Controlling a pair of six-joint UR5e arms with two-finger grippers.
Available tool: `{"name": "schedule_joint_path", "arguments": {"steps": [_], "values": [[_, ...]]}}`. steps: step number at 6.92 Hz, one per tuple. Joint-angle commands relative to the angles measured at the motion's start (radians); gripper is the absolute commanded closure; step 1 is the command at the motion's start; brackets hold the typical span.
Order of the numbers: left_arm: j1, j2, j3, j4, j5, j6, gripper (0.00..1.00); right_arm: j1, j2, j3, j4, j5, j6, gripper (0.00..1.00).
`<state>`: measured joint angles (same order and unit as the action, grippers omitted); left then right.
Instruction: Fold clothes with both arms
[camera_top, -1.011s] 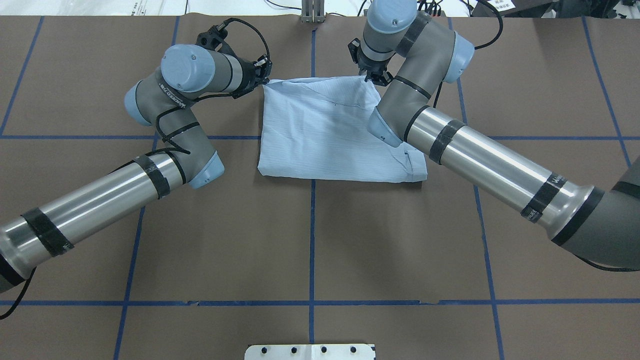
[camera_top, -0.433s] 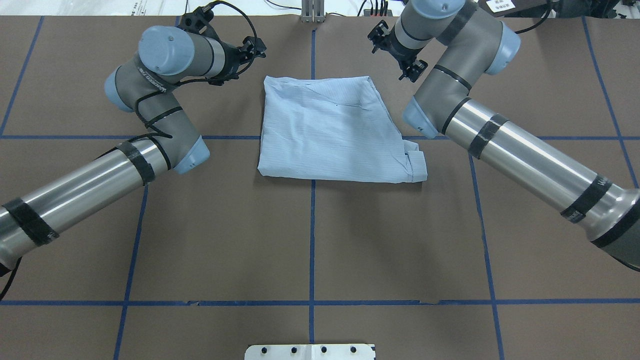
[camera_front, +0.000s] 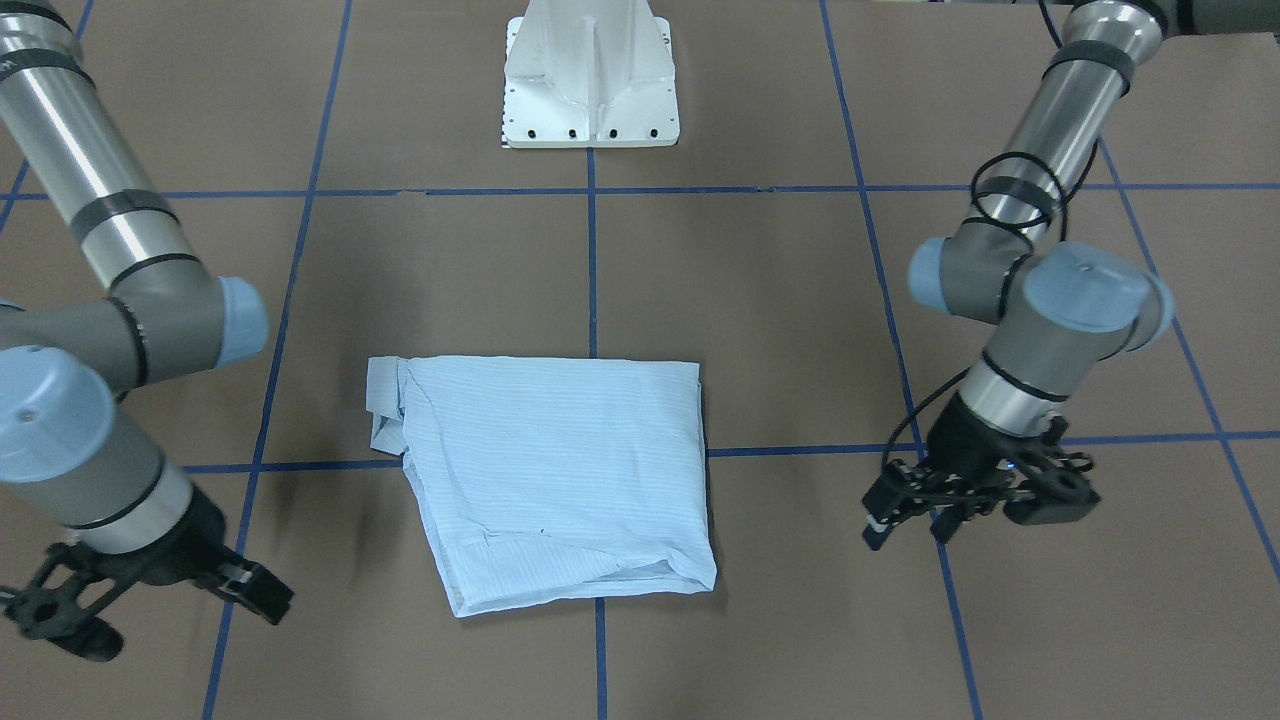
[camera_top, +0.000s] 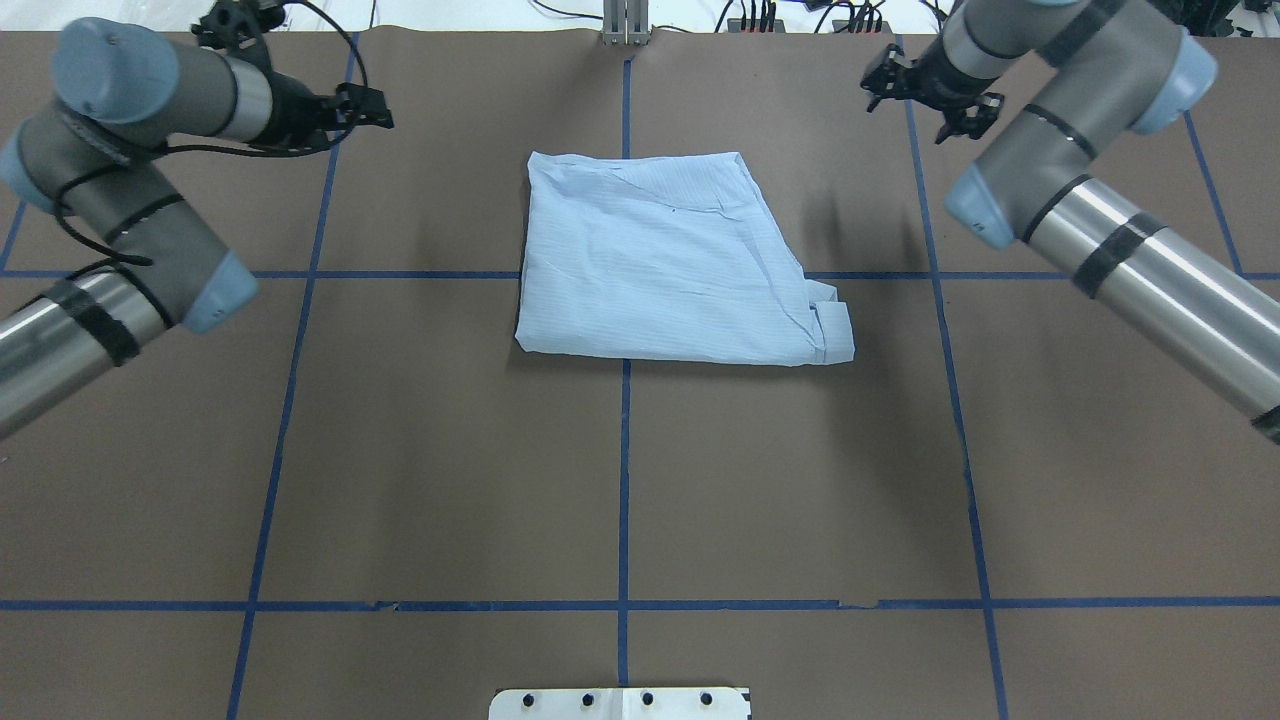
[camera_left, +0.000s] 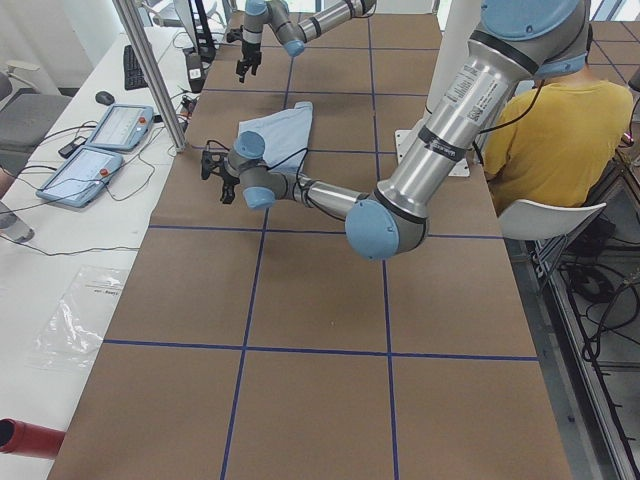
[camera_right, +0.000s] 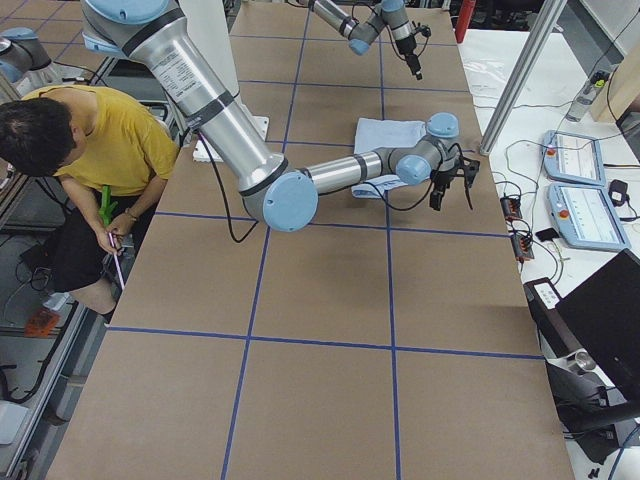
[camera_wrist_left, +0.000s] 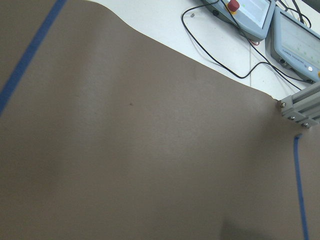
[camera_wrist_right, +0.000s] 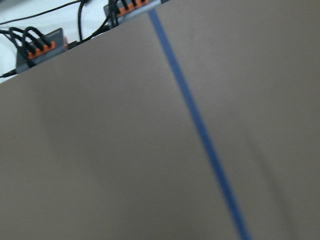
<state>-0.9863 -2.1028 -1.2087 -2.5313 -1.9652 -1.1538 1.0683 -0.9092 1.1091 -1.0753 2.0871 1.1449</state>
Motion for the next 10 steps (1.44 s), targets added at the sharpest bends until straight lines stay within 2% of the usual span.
{"name": "schedule_joint_path", "arguments": {"steps": [1,2,3,4,5,6,7,9,10], "values": [[-0.145,0.177,-0.069,0.003,-0.103,0.321,0.0,0.19,-0.13,0.003,-0.011,0.144,-0.429,0.0],[-0.229,0.254,-0.066,0.002,-0.121,0.435,0.0,0.241,-0.176,0.005,-0.043,0.165,-0.582,0.0],[-0.282,0.294,-0.066,0.014,-0.167,0.627,0.0,0.272,-0.183,0.005,-0.168,0.151,-0.769,0.0],[-0.332,0.303,-0.055,0.073,-0.257,0.74,0.0,0.326,-0.178,0.008,-0.284,0.162,-0.983,0.0],[-0.347,0.308,-0.052,0.092,-0.338,0.779,0.0,0.364,-0.181,0.044,-0.376,0.187,-1.066,0.0],[-0.359,0.357,-0.072,0.132,-0.348,0.88,0.0,0.363,-0.185,0.07,-0.443,0.221,-1.065,0.0],[-0.362,0.389,-0.078,0.147,-0.356,0.945,0.0,0.361,-0.198,0.066,-0.443,0.228,-1.061,0.0],[-0.431,0.389,-0.089,0.271,-0.357,1.11,0.0,0.297,-0.207,0.069,-0.433,0.22,-1.054,0.0],[-0.439,0.389,-0.113,0.339,-0.371,1.134,0.0,0.294,-0.218,0.075,-0.433,0.215,-1.053,0.0]]}}
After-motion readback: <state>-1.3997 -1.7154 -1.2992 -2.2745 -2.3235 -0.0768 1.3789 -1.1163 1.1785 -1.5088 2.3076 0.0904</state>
